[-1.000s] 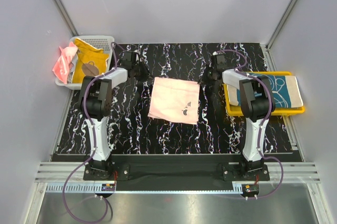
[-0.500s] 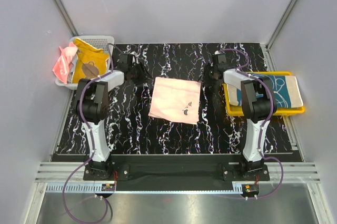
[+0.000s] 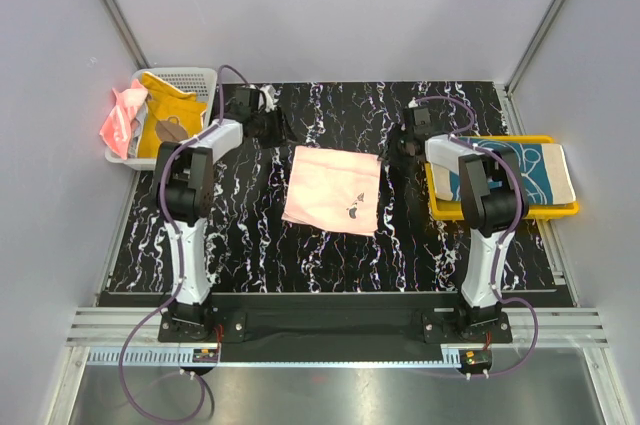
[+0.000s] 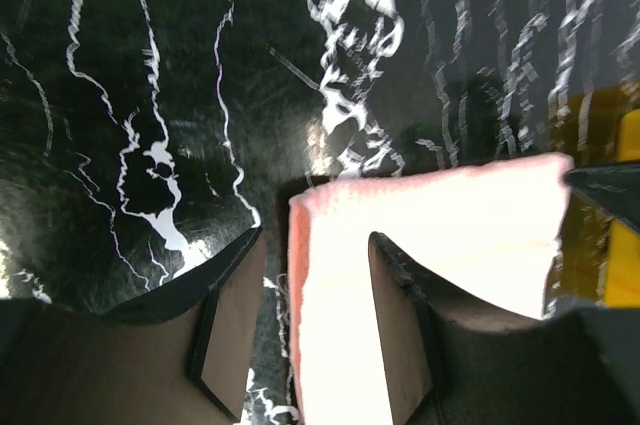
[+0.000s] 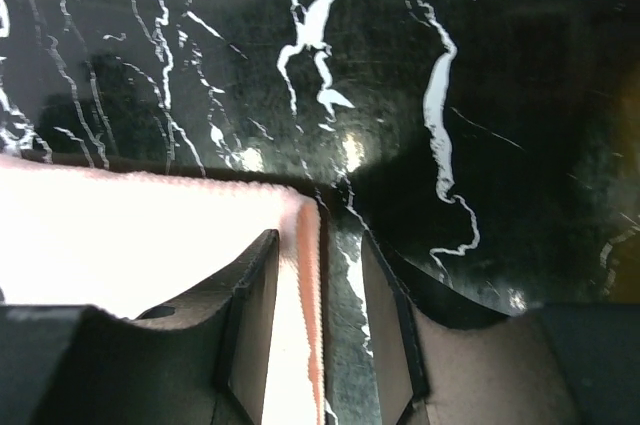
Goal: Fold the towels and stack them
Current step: Fold the towel
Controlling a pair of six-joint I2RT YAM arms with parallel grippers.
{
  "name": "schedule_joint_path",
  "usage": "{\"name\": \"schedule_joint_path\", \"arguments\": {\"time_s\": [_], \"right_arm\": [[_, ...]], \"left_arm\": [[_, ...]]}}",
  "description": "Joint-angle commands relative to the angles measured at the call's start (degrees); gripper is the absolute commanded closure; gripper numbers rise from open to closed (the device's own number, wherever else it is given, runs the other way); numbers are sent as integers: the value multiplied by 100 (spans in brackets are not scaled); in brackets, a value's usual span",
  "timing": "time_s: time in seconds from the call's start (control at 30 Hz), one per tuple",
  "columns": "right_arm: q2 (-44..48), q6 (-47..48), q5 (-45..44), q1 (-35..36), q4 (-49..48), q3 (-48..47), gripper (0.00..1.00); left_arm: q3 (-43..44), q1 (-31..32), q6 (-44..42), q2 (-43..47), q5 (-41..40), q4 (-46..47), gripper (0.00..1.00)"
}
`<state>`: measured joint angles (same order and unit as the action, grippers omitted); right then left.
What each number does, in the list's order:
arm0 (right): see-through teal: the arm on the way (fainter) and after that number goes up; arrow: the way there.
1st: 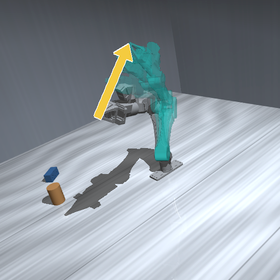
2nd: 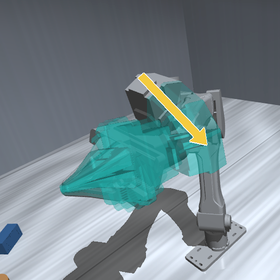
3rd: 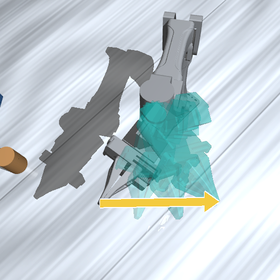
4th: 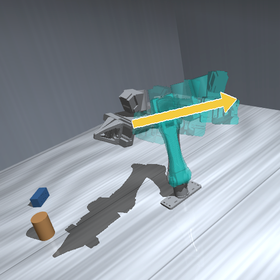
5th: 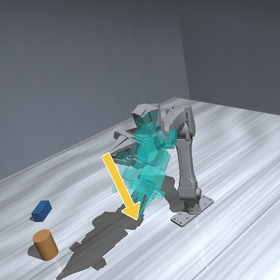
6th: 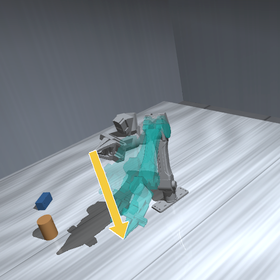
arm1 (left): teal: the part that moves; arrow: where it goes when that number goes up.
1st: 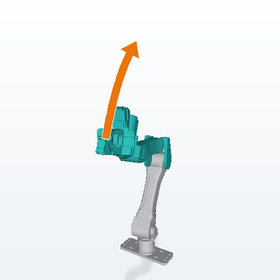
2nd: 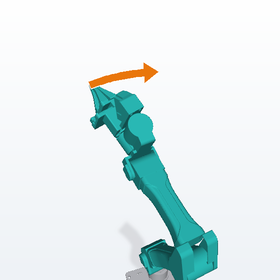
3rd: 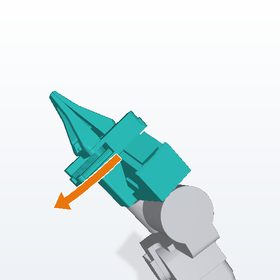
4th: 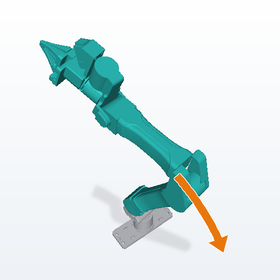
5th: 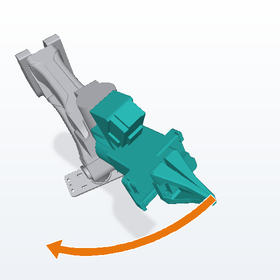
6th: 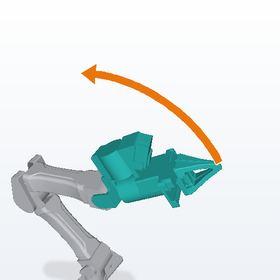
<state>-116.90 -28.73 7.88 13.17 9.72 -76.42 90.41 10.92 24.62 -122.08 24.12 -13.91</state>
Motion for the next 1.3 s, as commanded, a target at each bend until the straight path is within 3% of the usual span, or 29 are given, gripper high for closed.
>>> {"name": "schedule_joint_path", "arguments": {"time_s": [0.0,0.27,0.5,0.8,1.27], "right_arm": [[449,175,-330,124,-110,110,54],[265,359,-665,300,215,-171,54],[-140,535,-1130,406,891,-760,56],[-518,755,-1227,502,1235,-1270,57],[343,694,-1526,538,927,-848,49]], "left_arm": [[319,86,-484,-254,233,-410,50],[688,270,-687,-597,-179,-868,51],[1092,508,-696,-834,-1198,-1403,52],[864,675,-502,-861,-1884,-1299,54],[671,736,-256,-870,-2904,-1386,59]]}}
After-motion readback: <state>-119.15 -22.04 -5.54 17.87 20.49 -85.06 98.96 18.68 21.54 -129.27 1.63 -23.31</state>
